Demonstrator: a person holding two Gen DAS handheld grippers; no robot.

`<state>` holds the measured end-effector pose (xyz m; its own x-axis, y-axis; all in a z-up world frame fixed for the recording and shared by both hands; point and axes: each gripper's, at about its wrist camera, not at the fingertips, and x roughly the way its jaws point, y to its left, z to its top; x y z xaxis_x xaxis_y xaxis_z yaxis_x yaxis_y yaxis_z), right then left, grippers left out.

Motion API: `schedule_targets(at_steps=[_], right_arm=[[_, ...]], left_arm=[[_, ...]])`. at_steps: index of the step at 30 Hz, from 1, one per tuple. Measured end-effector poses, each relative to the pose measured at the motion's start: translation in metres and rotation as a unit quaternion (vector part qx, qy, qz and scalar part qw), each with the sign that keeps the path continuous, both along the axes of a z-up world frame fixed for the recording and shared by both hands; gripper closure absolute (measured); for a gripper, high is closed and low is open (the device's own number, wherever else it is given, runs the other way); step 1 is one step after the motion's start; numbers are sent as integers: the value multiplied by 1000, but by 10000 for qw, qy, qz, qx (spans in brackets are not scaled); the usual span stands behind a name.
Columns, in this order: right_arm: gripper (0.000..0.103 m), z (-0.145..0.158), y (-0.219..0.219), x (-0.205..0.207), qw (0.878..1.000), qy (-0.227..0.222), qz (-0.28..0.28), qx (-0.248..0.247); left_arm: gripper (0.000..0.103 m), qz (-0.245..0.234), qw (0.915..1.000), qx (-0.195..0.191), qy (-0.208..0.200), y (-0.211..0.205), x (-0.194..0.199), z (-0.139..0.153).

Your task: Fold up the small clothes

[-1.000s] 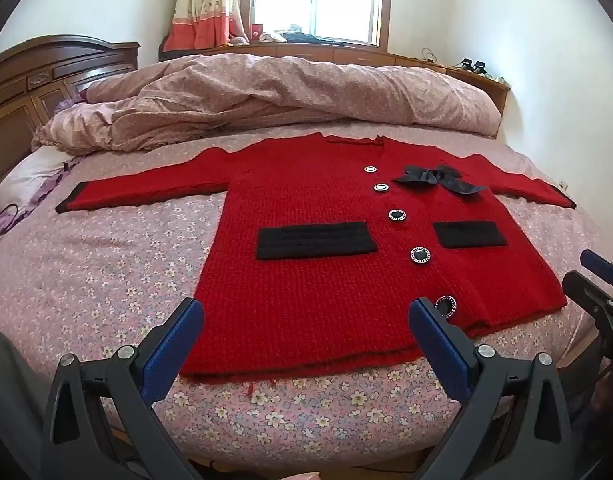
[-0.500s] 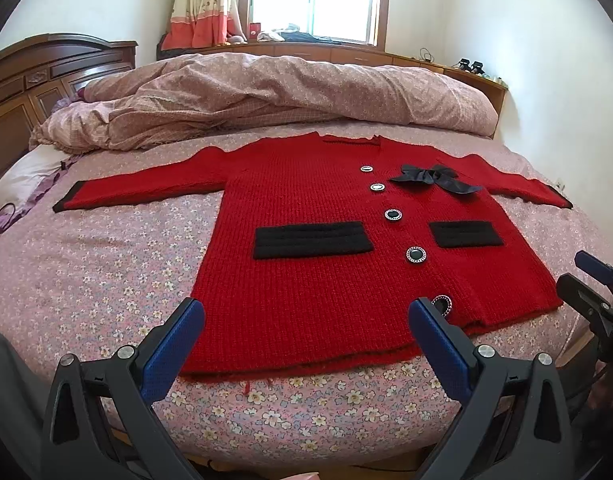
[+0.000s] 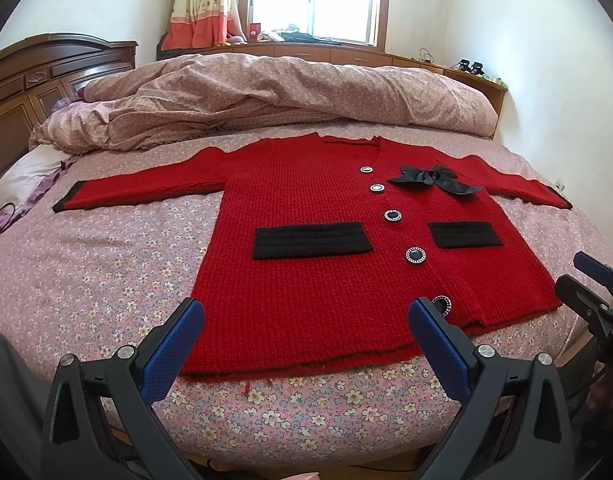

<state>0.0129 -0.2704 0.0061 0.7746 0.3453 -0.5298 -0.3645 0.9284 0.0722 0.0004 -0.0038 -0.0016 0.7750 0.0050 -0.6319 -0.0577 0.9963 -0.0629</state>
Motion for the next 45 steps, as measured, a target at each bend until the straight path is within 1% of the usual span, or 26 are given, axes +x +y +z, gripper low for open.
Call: schedule_targets(at_steps=[45], right_arm=[[0, -1, 4, 0, 10000, 33, 35, -40]], left_arm=[[4, -47, 9999, 92, 51, -1, 3, -4]])
